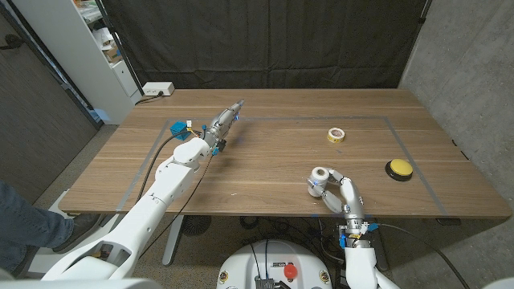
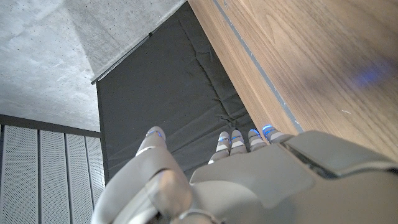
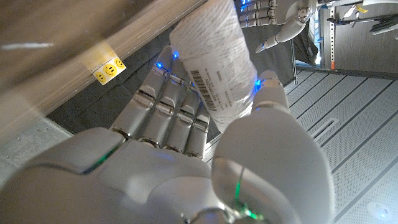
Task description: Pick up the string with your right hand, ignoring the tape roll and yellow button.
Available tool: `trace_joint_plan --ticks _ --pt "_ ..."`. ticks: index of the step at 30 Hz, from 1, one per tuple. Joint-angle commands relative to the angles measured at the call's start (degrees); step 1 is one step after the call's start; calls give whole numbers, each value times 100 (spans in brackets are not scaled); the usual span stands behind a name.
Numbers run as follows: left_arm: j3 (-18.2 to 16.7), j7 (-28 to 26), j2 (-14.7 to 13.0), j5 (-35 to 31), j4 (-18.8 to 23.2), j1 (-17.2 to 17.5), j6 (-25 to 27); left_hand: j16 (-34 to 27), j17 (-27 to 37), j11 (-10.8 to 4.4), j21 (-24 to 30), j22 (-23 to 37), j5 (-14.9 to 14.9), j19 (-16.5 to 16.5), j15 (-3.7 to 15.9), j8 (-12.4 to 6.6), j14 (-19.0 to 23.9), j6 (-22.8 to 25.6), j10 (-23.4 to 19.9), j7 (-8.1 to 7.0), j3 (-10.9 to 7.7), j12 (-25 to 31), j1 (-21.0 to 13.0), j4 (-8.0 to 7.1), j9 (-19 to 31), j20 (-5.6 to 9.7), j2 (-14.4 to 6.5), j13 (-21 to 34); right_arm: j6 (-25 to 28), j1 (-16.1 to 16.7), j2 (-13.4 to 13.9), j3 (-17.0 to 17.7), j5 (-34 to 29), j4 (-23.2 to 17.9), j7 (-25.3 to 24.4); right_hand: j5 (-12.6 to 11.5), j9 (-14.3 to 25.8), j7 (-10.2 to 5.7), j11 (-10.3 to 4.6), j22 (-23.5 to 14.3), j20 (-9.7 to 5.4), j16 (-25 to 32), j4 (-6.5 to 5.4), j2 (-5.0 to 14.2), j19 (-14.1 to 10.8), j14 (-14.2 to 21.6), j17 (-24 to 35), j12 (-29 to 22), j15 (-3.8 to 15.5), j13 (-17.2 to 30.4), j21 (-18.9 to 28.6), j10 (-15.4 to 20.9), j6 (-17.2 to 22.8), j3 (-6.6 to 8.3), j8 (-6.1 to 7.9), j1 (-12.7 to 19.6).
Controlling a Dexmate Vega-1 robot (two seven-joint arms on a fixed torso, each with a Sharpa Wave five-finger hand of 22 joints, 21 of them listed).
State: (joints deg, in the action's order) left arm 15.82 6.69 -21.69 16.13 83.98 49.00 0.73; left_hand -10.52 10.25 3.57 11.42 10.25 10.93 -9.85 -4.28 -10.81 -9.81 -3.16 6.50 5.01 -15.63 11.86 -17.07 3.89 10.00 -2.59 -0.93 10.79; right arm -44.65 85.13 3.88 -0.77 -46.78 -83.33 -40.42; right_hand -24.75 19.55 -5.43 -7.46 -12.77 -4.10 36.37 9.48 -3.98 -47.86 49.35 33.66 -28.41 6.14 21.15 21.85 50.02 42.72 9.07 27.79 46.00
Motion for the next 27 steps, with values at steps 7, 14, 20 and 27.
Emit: trace_joint_plan --ticks 7,14,20,27 --pt "21 24 50 30 -169 -14 -131 -17 21 -3 -32 18 -32 -655 -35 -1 -258 -6 60 47 -12 2 -23 23 31 9 -54 24 131 217 -145 179 75 -575 404 72 69 12 11 -19 -28 -54 -110 765 8 42 73 -15 565 57 53 -42 26 69 74 781" --pt "24 54 46 36 -226 -30 -160 -17 22 19 -32 19 -32 -662 -34 -2 -262 -3 67 51 -11 1 -20 27 31 18 -58 24 250 300 -236 235 61 -819 541 109 97 38 24 -17 -26 -59 -113 787 11 22 120 -19 578 77 67 -51 -7 76 84 806" --pt "17 87 55 57 -277 -46 -207 -18 22 3 -31 19 -32 -669 -33 -3 -264 1 70 50 -9 0 -17 30 31 22 -60 24 268 354 -289 279 100 -965 660 143 121 34 30 -16 -29 -50 -115 797 7 47 156 -25 570 95 82 -51 -18 80 98 825" --pt "4 121 48 78 -325 -58 -231 -19 22 6 -30 19 -33 -674 -35 -5 -265 7 67 55 -7 2 -15 34 31 31 -62 25 282 410 -346 318 130 -1129 811 179 149 49 12 -15 -24 -77 -112 792 10 58 168 -28 569 115 97 -61 -35 87 112 845"
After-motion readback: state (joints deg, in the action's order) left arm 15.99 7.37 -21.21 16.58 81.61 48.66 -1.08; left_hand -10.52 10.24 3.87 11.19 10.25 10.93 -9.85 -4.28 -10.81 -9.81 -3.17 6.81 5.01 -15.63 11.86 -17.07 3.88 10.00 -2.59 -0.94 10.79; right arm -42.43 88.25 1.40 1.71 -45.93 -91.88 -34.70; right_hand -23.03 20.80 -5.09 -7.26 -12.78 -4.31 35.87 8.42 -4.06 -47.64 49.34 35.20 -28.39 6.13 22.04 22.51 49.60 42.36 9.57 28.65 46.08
